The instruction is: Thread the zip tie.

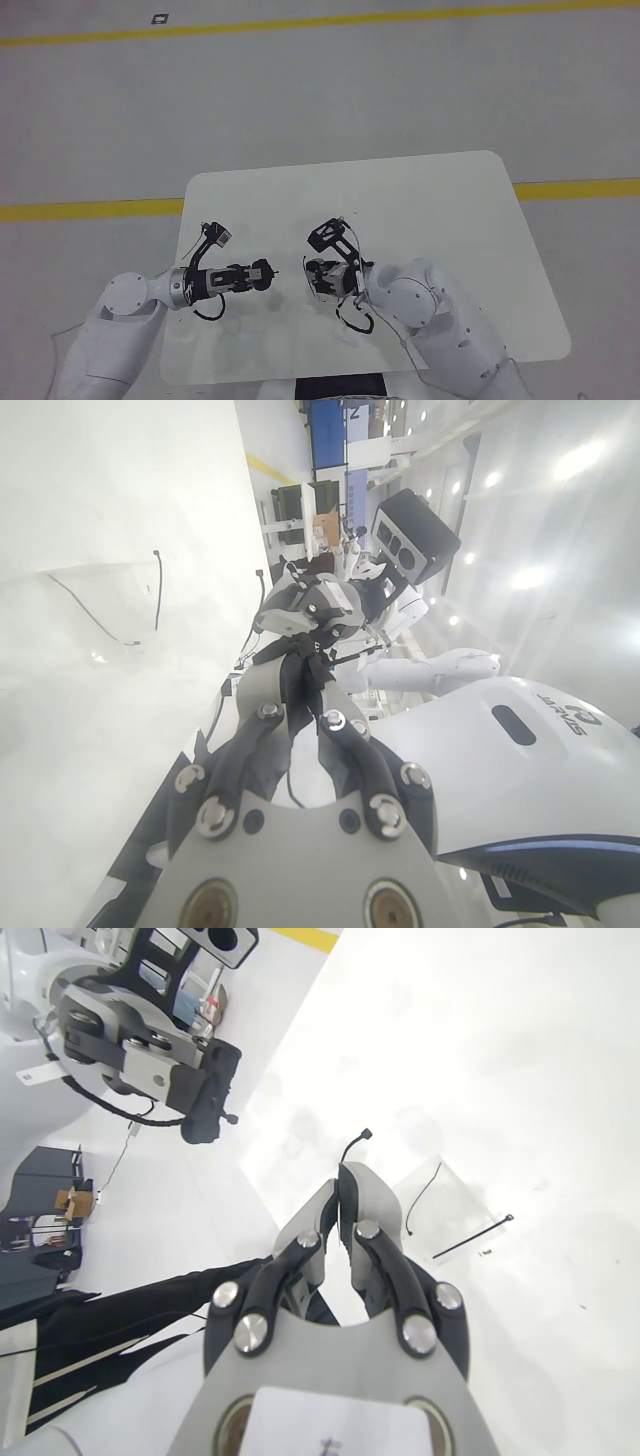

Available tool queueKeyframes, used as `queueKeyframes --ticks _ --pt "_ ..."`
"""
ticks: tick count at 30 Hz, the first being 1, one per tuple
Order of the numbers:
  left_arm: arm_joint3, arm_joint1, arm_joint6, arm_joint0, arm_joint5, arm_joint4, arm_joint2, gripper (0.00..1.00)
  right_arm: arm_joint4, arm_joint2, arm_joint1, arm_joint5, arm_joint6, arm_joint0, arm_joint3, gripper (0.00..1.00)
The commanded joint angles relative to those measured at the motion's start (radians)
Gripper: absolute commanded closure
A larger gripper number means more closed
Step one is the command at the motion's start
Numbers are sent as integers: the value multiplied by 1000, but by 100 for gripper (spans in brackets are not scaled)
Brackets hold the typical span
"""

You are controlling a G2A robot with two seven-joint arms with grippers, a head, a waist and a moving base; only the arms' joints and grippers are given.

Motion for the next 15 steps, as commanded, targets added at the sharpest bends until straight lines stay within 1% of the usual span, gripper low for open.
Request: queueKeyframes --ticks 1,3,4,5,7,8,11,15 --pt "0 0 0 0 0 0 0 100 3 1 0 4 -27 -5 5 100" --pt "0 0 0 0 0 0 0 100 19 7 2 7 -86 -21 2 100" --pt "2 -1 15 1 5 1 4 100 28 13 3 8 -109 -31 -3 100" --pt "5 -3 44 6 4 -1 13 100 43 24 5 7 -144 -47 -13 100" --pt "17 -5 67 11 0 -13 26 100 54 38 9 2 -199 -77 -25 100" --pt "28 -7 81 14 0 -27 33 100 67 46 11 -7 -241 -97 -33 100" --pt "57 -13 103 16 0 -62 51 100 76 53 15 -32 -325 -137 -43 100" --pt "99 -25 133 4 0 -83 82 100 89 40 17 -62 -447 -181 -40 100"
